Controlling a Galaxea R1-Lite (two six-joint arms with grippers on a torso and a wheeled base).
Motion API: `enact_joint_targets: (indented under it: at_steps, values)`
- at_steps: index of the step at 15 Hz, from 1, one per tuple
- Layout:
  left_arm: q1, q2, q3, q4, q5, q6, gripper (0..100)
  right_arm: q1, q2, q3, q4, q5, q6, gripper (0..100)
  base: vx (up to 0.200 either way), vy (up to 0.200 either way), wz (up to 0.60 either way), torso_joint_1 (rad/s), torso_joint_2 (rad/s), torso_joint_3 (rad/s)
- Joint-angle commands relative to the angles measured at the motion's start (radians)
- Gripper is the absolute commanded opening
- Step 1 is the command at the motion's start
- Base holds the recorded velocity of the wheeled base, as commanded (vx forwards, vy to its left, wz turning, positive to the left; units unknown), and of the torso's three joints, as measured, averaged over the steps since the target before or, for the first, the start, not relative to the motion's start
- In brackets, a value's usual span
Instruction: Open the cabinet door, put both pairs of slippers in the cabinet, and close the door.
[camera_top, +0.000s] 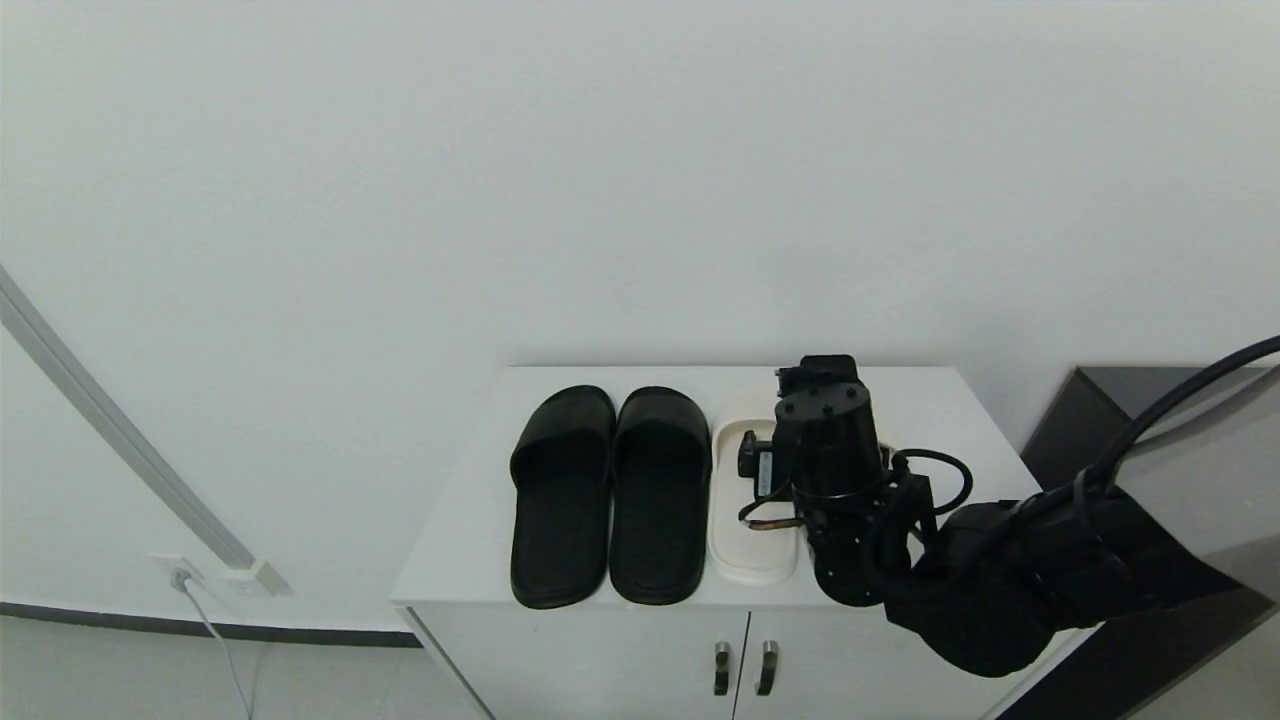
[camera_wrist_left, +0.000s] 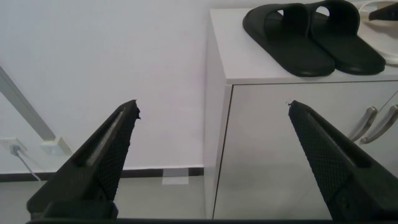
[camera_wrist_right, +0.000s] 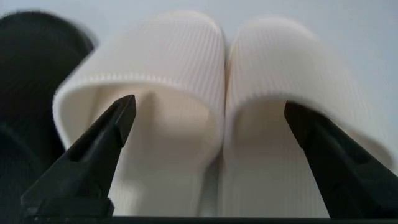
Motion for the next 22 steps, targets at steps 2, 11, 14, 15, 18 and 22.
enact_joint_targets:
  at_steps: [2,11,14,15,18,22]
  values:
    - [0.0,0.0,0.0,0.0,0.0,0.0,100,-0.034,0.06,-0.006,-0.086,-0.001,-0.06,100,0.0,0.0,0.0,0.0,0.0,0.0]
    - [0.0,0.0,0.0,0.0,0.0,0.0,100,-0.045,0.059,-0.009,-0.096,-0.001,-0.059,0,0.0,0.0,0.0,0.0,0.0,0.0]
    - [0.0,0.0,0.0,0.0,0.0,-0.003,100,-0.043,0.023,0.005,-0.096,0.002,-0.059,0,0.0,0.0,0.0,0.0,0.0,0.0]
    - [0.0,0.0,0.0,0.0,0.0,-0.003,100,-0.04,-0.013,0.028,-0.096,0.014,-0.06,0,0.0,0.0,0.0,0.0,0.0,0.0]
    - [0.0,0.0,0.0,0.0,0.0,-0.001,100,-0.043,-0.122,0.104,-0.112,0.082,-0.062,0,0.0,0.0,0.0,0.0,0.0,0.0]
    - [0.0,0.0,0.0,0.0,0.0,0.0,100,-0.036,-0.351,0.278,-0.087,0.358,-0.134,0,0.0,0.0,0.0,0.0,0.0,0.0]
